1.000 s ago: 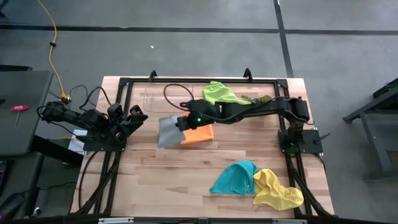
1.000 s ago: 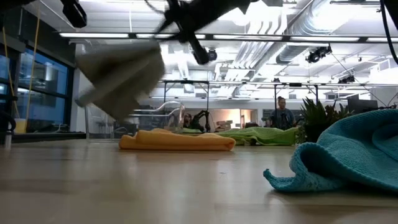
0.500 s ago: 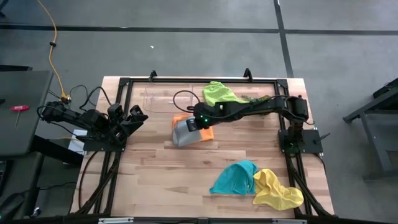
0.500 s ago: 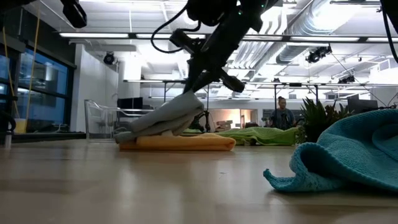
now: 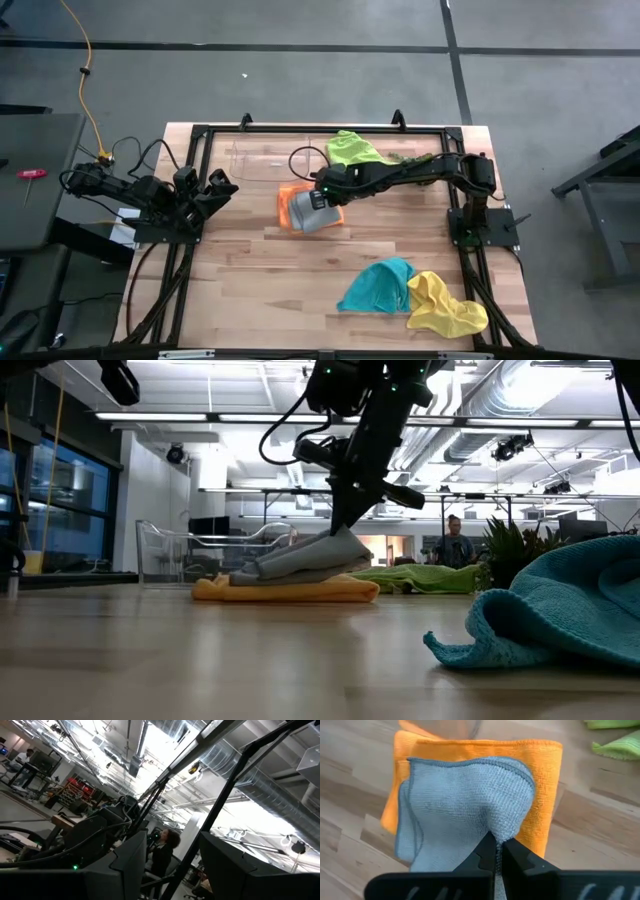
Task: Fold microfiber towels
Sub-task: Stack the gray towel on the orange towel, then fold the blue towel
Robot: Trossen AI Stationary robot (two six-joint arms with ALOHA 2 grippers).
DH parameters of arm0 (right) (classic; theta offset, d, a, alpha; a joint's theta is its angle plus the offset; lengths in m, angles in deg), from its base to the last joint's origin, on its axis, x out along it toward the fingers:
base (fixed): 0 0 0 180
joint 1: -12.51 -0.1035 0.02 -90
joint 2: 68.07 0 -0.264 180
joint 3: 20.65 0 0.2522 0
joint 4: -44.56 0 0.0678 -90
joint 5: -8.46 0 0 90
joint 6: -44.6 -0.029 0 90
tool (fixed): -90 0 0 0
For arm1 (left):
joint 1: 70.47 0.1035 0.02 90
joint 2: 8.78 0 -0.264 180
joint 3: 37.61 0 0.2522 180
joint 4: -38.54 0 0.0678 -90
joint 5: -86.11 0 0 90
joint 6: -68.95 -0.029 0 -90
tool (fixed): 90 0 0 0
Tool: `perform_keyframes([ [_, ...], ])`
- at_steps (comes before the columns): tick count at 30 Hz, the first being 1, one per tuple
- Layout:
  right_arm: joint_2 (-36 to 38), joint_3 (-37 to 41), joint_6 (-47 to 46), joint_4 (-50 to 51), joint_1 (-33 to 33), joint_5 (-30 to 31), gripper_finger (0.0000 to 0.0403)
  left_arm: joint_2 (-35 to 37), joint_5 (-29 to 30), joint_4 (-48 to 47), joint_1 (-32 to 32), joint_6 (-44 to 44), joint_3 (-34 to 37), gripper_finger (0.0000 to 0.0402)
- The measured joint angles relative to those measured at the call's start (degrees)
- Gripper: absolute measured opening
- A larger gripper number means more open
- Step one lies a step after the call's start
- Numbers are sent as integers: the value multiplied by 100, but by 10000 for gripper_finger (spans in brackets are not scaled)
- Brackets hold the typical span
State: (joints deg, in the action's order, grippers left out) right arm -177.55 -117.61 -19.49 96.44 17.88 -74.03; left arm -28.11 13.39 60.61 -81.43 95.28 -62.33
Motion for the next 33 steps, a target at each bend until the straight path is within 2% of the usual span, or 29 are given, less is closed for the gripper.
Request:
perform_keyframes([
  [5,0,0,-17,0,0,20,1,0,0,0,1,2,0,172],
  [8,0,1,-7,0,2,-27,15,0,0,0,1,1,0,172],
  [11,0,2,114,0,24,-40,52,2,0,-43,0,0,0,172],
  [15,1,2,425,110,107,-2,124,0,-22,-123,0,2,0,172],
  [19,112,2,861,726,237,104,192,0,-26,-172,1,2,0,172],
  [24,410,100,1712,1624,275,123,233,0,-24,-175,0,2,0,172],
  [28,1033,966,1666,1715,50,68,236,1,50,-175,0,41,0,172],
  [30,1521,1672,1375,1214,-165,-15,236,0,124,-177,-1,45,0,172],
  [33,2335,2741,1009,-134,-637,-292,236,-26,279,-175,-1,-33,-2,172],
])
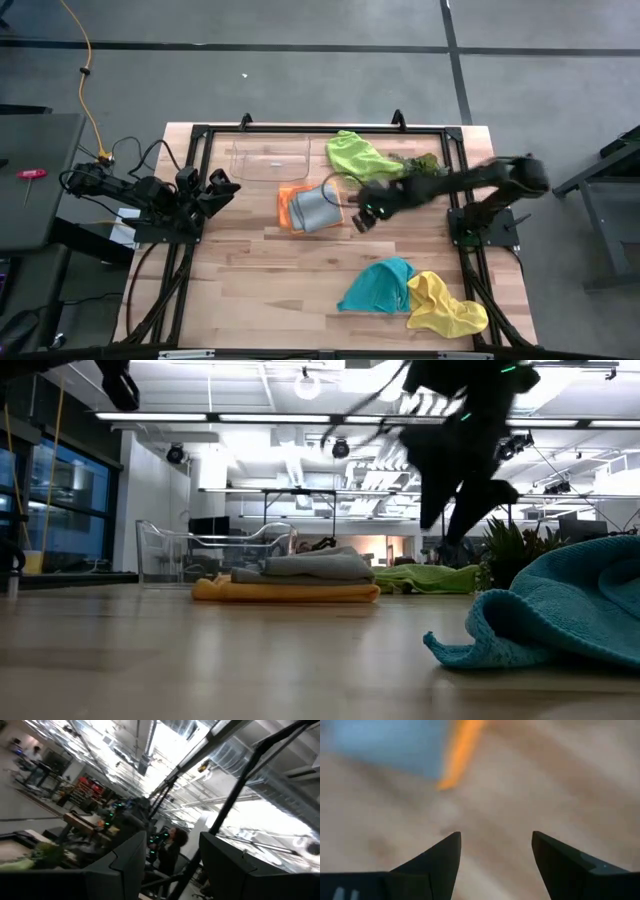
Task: Fold microfiber towels
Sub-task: Fold the blue towel
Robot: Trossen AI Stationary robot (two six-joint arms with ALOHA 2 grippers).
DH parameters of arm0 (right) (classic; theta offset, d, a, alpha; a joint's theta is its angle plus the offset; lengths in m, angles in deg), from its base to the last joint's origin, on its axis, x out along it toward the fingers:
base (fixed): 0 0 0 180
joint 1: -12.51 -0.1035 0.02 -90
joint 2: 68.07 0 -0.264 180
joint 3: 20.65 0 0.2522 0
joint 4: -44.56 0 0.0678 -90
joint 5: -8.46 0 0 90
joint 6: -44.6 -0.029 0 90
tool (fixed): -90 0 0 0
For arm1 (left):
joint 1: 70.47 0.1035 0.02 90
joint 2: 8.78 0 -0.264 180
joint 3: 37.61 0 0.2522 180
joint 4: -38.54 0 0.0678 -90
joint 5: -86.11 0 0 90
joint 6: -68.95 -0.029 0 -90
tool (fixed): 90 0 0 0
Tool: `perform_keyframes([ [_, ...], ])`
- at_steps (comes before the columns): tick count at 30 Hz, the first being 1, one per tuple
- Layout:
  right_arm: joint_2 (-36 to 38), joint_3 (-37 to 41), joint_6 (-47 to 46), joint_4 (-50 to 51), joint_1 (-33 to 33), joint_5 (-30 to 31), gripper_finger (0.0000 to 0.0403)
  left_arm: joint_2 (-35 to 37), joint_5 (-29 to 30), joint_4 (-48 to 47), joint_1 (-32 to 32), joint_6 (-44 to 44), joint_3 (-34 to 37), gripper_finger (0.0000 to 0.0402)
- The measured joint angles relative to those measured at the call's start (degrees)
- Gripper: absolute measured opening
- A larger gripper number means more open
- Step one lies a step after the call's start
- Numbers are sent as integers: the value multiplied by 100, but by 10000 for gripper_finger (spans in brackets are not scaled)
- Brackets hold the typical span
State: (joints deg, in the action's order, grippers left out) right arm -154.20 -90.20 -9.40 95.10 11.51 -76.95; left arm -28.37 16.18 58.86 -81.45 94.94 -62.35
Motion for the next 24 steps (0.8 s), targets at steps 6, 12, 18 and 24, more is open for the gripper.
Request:
perform_keyframes([
  [6,1170,1366,-653,-2711,-850,769,236,-179,624,-4,11,-115,0,172],
  [12,1548,1694,-16,-3969,-1174,1632,236,-631,880,-333,115,-172,-231,172],
  [18,1534,1353,1556,-3974,-1181,1689,236,-1807,1028,-1874,122,-748,-1329,172],
  [24,1530,1048,2666,-3968,-1181,1691,236,-2550,507,-1961,118,-1268,-2068,172],
])
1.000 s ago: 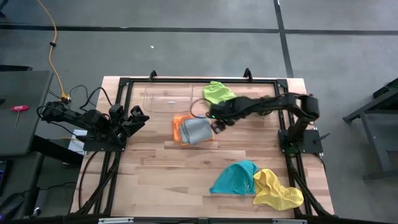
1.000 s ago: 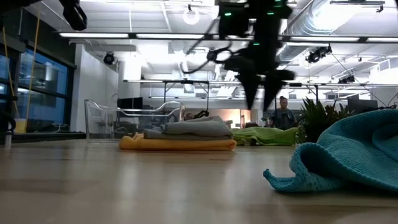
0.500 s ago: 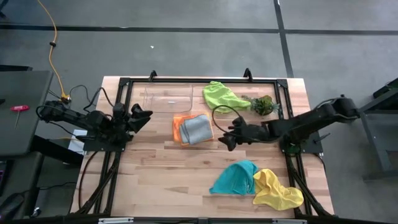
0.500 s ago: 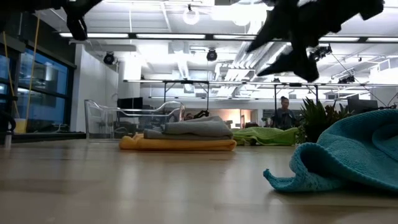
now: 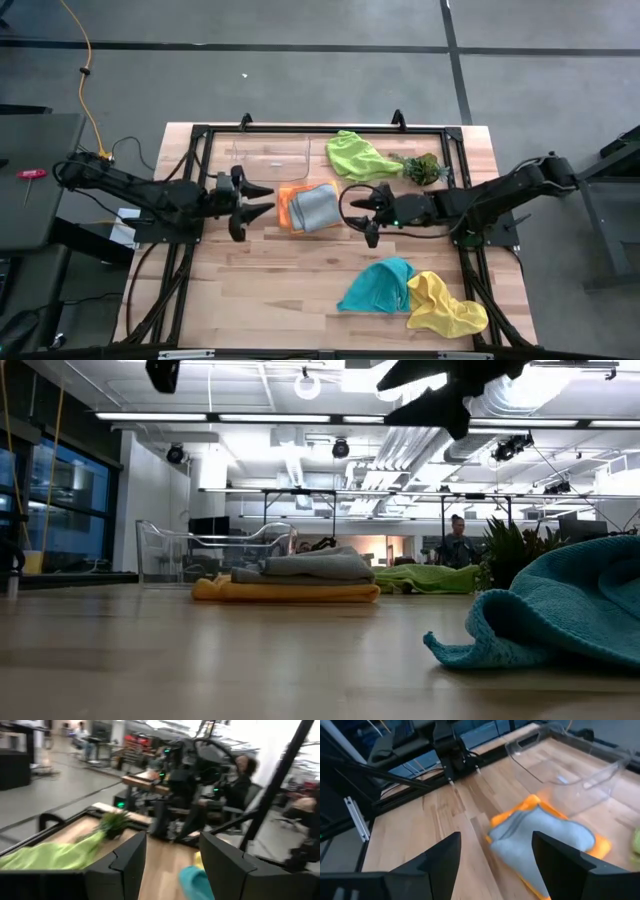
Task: Fold microfiber towels
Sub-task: Fold the blue towel
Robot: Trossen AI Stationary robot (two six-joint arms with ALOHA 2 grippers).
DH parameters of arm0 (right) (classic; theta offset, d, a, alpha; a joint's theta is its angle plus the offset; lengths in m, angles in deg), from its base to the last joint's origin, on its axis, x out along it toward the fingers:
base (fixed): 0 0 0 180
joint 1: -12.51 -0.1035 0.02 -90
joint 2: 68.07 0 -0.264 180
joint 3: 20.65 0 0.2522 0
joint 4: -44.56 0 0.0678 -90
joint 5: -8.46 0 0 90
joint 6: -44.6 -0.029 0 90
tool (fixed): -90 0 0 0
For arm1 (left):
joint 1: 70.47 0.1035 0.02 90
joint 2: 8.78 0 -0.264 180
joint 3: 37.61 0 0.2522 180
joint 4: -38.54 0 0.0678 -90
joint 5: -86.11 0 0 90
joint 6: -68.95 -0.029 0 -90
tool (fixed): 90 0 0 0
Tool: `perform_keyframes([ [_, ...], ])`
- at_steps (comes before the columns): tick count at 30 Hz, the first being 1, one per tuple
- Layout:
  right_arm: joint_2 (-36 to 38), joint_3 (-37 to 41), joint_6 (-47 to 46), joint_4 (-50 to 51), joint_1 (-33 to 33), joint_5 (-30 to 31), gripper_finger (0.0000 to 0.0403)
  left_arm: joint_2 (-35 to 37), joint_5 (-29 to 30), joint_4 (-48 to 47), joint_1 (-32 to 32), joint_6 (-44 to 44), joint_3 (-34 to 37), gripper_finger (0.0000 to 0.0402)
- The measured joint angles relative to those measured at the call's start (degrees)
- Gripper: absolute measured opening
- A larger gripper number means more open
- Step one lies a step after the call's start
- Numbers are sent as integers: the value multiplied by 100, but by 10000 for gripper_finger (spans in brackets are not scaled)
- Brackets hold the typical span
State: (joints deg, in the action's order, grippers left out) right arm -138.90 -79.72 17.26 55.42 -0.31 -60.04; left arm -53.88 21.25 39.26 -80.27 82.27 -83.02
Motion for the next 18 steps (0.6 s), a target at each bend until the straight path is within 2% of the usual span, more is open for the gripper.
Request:
perform_keyframes([
  [18,-4,-93,84,11,0,-26,236,396,-478,233,1,87,-105,172],
])
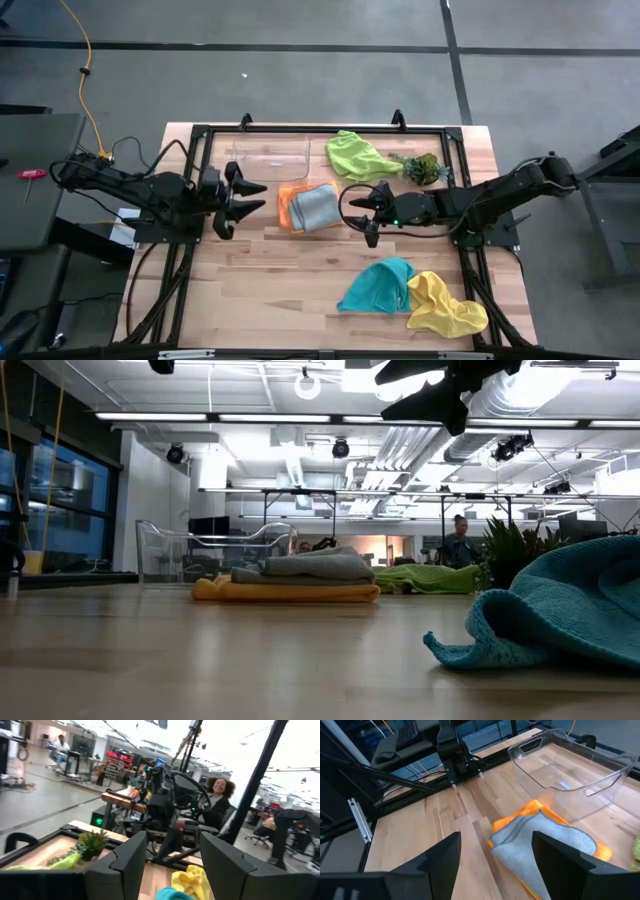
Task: Fold microfiber towels
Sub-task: Fold the blue towel
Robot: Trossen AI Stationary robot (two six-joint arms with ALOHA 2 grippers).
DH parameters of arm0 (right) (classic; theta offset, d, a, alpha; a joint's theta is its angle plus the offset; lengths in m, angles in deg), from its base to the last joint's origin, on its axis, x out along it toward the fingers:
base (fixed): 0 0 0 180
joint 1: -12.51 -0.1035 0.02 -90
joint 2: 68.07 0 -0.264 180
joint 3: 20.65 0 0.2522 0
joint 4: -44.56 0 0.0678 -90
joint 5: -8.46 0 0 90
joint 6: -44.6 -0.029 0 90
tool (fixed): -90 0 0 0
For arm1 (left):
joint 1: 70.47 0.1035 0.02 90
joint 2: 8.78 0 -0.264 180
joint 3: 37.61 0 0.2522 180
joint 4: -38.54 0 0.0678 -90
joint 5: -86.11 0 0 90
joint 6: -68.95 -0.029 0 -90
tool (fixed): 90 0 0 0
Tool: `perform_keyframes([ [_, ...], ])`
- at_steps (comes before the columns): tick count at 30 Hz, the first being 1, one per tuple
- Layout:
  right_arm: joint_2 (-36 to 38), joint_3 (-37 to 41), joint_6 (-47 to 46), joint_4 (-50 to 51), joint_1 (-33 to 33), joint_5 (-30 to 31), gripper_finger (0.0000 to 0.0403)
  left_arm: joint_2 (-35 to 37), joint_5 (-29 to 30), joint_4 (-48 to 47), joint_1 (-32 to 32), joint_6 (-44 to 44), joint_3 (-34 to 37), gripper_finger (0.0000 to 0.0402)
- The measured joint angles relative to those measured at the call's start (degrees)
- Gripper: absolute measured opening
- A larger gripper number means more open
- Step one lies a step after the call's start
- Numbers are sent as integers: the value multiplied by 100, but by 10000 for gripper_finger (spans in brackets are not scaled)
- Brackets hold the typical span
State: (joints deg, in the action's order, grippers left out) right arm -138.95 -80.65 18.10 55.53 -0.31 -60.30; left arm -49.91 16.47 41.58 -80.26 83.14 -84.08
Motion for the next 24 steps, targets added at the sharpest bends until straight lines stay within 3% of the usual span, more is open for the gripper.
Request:
perform_keyframes([
  [4,0,0,0,0,0,-2,236,-8,-96,131,-1,60,74,172],
  [11,0,-4,0,-2,0,-70,236,38,-290,1617,-3,375,862,172],
  [17,-6,-83,-649,85,2,-214,236,34,-199,1708,-3,606,1027,172],
  [20,-70,-487,-857,869,-90,-572,236,21,-131,1701,-3,466,1027,172],
  [24,-447,-1479,-1237,3103,-439,-1012,236,22,-130,1694,-3,377,1027,172],
])
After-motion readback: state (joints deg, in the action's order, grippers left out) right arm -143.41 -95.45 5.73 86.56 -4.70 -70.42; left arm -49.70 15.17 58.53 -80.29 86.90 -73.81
